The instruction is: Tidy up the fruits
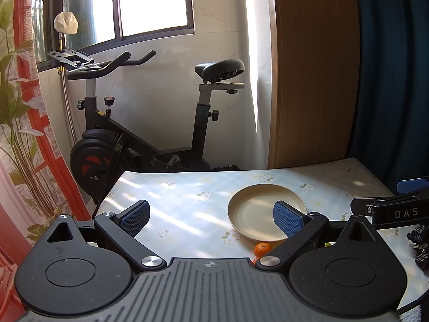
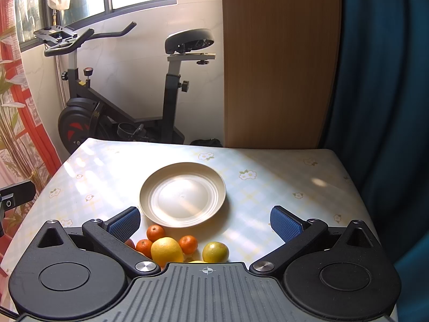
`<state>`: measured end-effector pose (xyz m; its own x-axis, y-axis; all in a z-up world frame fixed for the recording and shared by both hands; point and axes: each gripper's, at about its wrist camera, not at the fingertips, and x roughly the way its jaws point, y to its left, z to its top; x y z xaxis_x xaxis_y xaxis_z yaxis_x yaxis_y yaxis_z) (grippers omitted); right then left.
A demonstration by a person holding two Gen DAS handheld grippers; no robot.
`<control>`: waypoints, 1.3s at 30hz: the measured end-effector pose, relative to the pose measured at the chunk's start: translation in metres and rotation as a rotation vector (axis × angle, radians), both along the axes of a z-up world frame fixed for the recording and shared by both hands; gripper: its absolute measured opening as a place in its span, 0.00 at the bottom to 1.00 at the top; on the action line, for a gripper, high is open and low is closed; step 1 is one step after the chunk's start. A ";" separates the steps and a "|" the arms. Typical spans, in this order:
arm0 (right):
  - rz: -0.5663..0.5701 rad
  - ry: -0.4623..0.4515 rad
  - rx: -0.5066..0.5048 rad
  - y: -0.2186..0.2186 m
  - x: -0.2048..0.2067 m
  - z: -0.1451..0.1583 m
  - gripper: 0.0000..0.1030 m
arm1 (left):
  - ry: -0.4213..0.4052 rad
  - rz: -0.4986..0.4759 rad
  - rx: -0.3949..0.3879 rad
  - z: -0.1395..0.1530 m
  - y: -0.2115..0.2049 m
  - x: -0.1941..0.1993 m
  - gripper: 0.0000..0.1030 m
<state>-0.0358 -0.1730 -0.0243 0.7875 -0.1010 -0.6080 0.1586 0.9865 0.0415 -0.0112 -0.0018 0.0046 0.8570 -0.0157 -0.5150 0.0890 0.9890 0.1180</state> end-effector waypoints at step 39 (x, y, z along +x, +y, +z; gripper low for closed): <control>-0.035 -0.219 -0.144 -0.017 0.023 -0.061 1.00 | -0.002 0.046 -0.113 -0.022 0.048 0.048 0.96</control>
<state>-0.0127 -0.1898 -0.0848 0.8932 -0.2034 -0.4011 0.1954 0.9788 -0.0614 0.0371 0.0467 -0.0178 0.8594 -0.0340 -0.5102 0.0430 0.9991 0.0059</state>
